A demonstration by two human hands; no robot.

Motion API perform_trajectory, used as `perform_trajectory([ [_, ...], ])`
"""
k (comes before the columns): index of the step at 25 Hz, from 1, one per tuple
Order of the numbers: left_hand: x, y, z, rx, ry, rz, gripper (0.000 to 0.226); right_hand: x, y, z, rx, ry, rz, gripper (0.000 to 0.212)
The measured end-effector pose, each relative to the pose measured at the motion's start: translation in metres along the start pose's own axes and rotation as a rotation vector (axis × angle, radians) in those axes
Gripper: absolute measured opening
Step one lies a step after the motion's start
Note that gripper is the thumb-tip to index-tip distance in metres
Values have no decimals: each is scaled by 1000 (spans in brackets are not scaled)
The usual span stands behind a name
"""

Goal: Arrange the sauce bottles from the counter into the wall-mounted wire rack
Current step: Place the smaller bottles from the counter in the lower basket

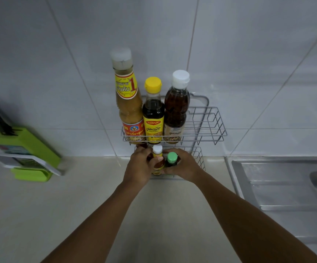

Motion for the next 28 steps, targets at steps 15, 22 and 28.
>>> perform_trajectory([
  [15, -39, 29, -15, -183, -243, 94, 35, 5, 6, 9, 53, -53, -57, 52],
  [22, -34, 20, -33, -104, -171, 63, 37, 0, -3, 11, 15, -133, -13, 57],
  [28, -38, 1, -40, -35, -202, 22, 45, 4, -9, 13, 46, -197, 59, 56],
])
Point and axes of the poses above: each hand's wrist, its own y-axis towards the middle knuckle, its own x-axis out of the palm, z = x × y, the point moved 2 cm from there along y, towards the middle knuckle, and after that the axes turned 5 degrees about -x, right-handed, at the moved point
